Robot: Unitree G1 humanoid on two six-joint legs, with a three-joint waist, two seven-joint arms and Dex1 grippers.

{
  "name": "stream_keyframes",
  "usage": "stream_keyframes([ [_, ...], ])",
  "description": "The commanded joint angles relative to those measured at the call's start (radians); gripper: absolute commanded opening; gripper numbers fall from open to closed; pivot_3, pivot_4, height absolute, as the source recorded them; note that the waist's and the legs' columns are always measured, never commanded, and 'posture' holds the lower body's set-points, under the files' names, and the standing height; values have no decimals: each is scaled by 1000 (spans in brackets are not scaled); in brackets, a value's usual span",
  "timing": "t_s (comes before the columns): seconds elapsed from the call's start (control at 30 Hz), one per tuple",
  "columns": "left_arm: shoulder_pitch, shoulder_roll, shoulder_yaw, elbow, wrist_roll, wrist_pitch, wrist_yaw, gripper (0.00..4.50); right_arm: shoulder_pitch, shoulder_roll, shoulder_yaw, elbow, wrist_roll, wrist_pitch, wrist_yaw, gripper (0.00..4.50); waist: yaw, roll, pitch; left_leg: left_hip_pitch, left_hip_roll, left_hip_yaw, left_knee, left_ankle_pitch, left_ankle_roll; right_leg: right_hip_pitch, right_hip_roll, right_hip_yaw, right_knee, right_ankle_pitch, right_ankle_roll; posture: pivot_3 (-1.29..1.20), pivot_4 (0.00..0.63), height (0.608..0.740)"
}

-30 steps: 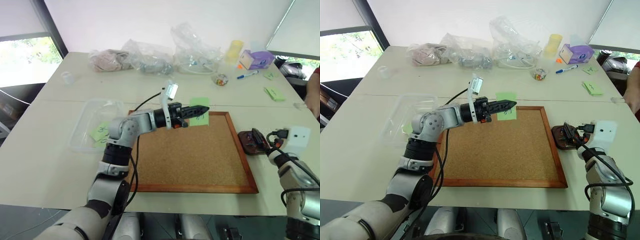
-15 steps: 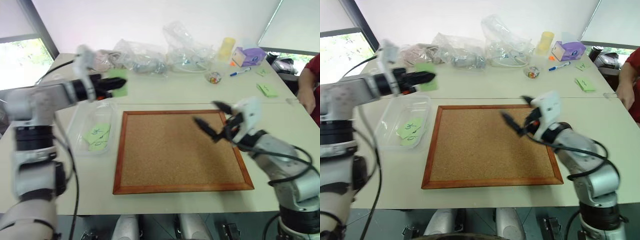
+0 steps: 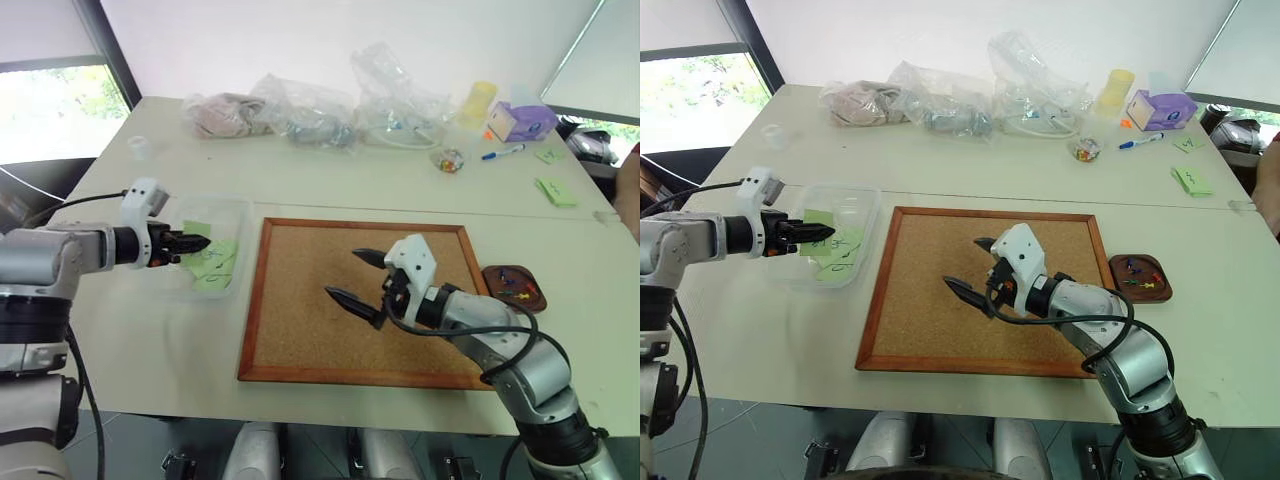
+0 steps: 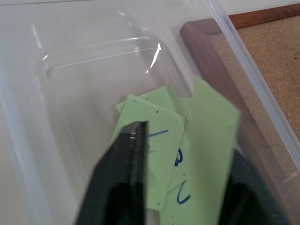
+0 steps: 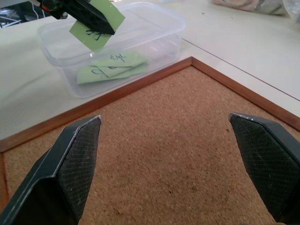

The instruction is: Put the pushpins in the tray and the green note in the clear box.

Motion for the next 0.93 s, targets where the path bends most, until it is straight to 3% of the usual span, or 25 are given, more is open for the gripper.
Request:
stream_keyframes([
  [0.03,-33,2,39,-13,8,-42,2,3371,-3,2,-13,-11,-9,-22,7,4500,-4,0,0,0,0,0,0,0,0,0,0,0,0,0,1,0,150,737],
  [0.13,-50,18,10,-8,52,-113,-3,4486,3,-4,-24,-11,-14,-19,10,4500,-12,0,0,0,0,0,0,0,0,0,0,0,0,1,2,0,150,737],
  [0.43,-51,41,-74,-23,136,-205,-75,4486,23,-1,-49,-2,-33,-25,3,4500,-15,0,0,0,0,0,0,0,0,0,1,0,0,1,3,0,150,737],
  [0.53,-94,-3,6,-16,72,-183,-72,4486,29,2,-64,-5,-34,-27,-5,4500,-13,0,0,0,0,0,0,0,0,0,1,0,0,1,3,0,150,737],
  [0.67,-129,-42,99,-134,-75,-154,-139,4486,84,15,-224,-66,71,21,-41,4500,-10,0,0,-1,0,-1,1,0,0,0,1,0,0,2,3,0,150,737],
  [0.77,-83,-81,49,-307,-126,-151,-163,4486,155,-2,-414,-159,233,89,-66,4500,-6,1,0,-2,-1,-1,0,0,1,0,0,0,-1,2,3,0,150,737],
  [0.93,54,-200,-35,-494,-162,-162,-116,4486,288,-90,-616,-222,392,178,-54,4500,-13,3,-1,2,-1,0,0,-1,1,4,-1,0,-1,2,3,0,150,737],
])
